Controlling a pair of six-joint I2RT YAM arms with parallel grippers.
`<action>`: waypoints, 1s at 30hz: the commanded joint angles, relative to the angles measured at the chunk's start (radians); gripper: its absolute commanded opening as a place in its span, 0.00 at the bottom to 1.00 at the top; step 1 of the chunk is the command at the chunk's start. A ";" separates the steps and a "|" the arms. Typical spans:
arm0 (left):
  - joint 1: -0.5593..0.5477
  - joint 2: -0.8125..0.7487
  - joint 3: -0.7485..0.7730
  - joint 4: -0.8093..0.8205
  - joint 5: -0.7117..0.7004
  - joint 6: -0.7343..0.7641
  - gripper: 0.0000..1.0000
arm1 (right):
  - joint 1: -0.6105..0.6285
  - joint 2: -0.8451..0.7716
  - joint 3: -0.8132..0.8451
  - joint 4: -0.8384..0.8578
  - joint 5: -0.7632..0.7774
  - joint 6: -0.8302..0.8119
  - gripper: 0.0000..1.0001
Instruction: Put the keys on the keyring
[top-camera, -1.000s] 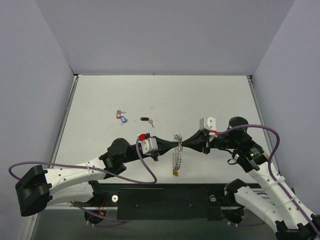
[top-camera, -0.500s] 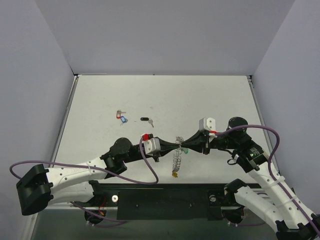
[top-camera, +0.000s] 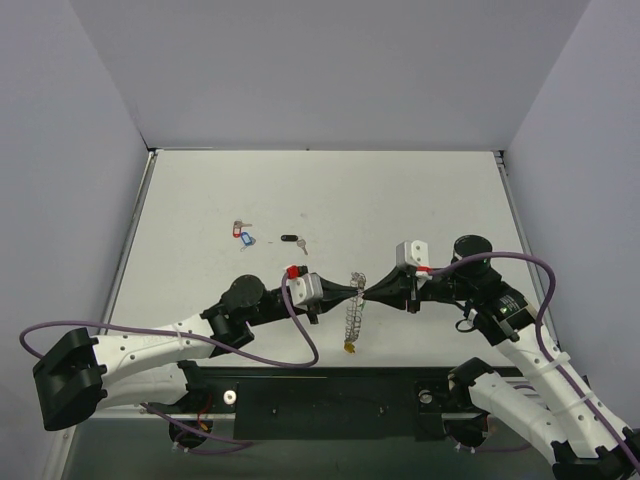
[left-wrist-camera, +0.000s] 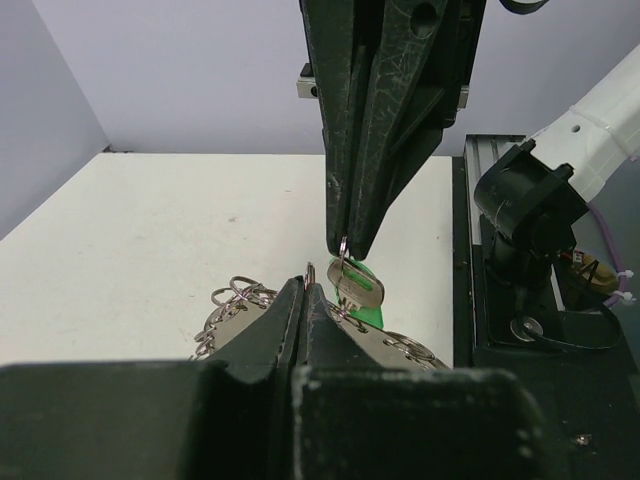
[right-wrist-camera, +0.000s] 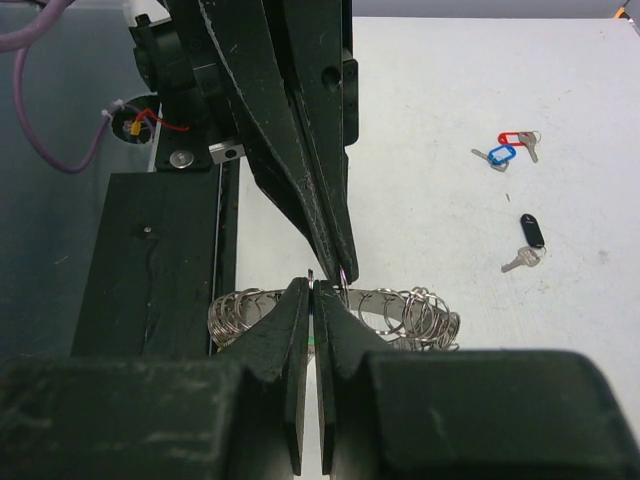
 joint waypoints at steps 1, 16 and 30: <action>0.006 -0.035 0.033 0.070 -0.022 0.017 0.00 | -0.021 -0.017 0.031 -0.022 -0.034 -0.039 0.00; 0.009 -0.043 -0.019 0.202 0.054 -0.009 0.00 | -0.105 -0.123 -0.025 -0.095 -0.031 -0.096 0.00; 0.038 0.014 -0.040 0.363 0.132 -0.144 0.00 | -0.096 -0.223 -0.088 -0.056 0.040 -0.117 0.00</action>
